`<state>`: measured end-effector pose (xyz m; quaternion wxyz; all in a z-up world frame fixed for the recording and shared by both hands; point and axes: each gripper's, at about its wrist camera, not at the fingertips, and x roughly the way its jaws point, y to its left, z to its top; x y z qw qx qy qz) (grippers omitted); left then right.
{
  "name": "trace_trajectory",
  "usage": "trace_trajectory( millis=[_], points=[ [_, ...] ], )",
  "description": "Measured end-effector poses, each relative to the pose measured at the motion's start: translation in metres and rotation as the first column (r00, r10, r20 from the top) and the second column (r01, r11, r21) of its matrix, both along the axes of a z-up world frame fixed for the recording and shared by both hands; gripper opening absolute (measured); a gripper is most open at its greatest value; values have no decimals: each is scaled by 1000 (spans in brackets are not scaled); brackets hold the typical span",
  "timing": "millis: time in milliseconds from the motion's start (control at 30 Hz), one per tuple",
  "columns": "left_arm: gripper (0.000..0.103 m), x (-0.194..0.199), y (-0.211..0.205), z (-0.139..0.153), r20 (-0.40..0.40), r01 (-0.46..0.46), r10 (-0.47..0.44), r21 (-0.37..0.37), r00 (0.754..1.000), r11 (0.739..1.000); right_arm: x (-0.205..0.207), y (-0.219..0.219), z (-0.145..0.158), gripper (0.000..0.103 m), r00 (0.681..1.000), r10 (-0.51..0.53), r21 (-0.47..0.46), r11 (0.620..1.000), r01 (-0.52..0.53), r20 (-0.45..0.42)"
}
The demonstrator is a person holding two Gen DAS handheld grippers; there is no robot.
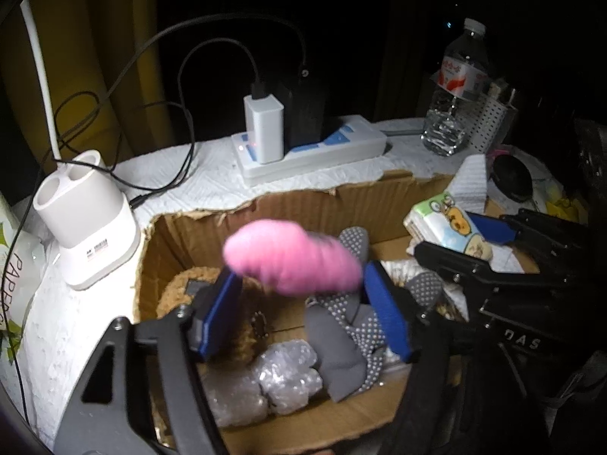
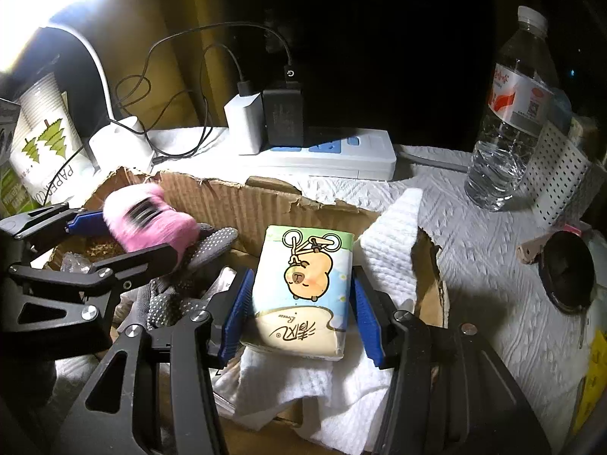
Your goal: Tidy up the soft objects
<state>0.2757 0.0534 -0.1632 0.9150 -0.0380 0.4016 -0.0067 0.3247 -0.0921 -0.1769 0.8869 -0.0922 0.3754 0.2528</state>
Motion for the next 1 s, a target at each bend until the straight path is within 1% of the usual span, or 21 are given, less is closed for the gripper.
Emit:
trace_trajectory(
  millis=[67,133,267,567,1000],
  points=[
    [71,-3,0,4,9,-4,4,-1,1000,1000,-2,-1,3,57,1000,5,10,1000,-5,-6],
    [71,-6,1,8,18,-7,7,-3,1000,1000,-5,-1,6,62,1000,9,14,1000,-8,-3],
    [72,-14,0,16,32,-7,7,1,999,1000,-12,-3,14,64,1000,9,14,1000,-9,12],
    [72,-38,1,35,72,-8,8,-2,997,1000,-33,-10,32,65,999,3,26,1000,-4,45],
    [72,-82,-1,60,128,-13,14,-8,992,1000,-74,-14,55,65,996,10,30,999,-13,94]
  ],
)
